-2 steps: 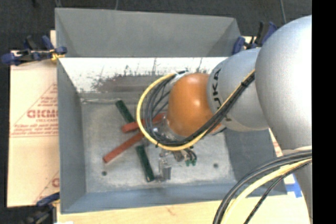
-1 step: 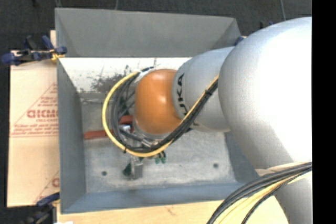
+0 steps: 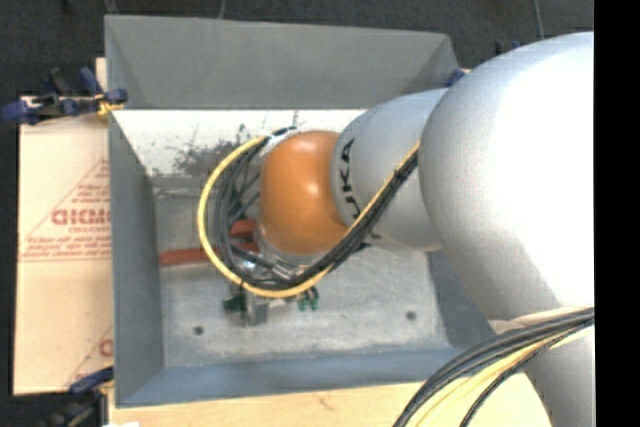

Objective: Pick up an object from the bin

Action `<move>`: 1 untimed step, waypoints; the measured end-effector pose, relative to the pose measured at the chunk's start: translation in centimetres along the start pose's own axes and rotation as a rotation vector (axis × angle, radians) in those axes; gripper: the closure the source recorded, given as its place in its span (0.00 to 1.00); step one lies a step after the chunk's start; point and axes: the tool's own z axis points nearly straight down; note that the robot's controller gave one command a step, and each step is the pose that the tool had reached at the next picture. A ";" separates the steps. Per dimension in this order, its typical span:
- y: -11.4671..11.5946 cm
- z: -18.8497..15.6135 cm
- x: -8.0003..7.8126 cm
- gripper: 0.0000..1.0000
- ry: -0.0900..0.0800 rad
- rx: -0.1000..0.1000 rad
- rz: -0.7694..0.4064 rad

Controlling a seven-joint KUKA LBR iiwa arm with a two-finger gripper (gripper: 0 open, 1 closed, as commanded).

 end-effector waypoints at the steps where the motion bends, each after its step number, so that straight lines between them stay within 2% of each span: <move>1: -1.8 -14.1 1.8 1.00 -0.007 0.000 0.099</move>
Offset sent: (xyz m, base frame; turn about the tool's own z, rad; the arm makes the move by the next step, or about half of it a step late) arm -0.0166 -0.0213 0.1356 0.1032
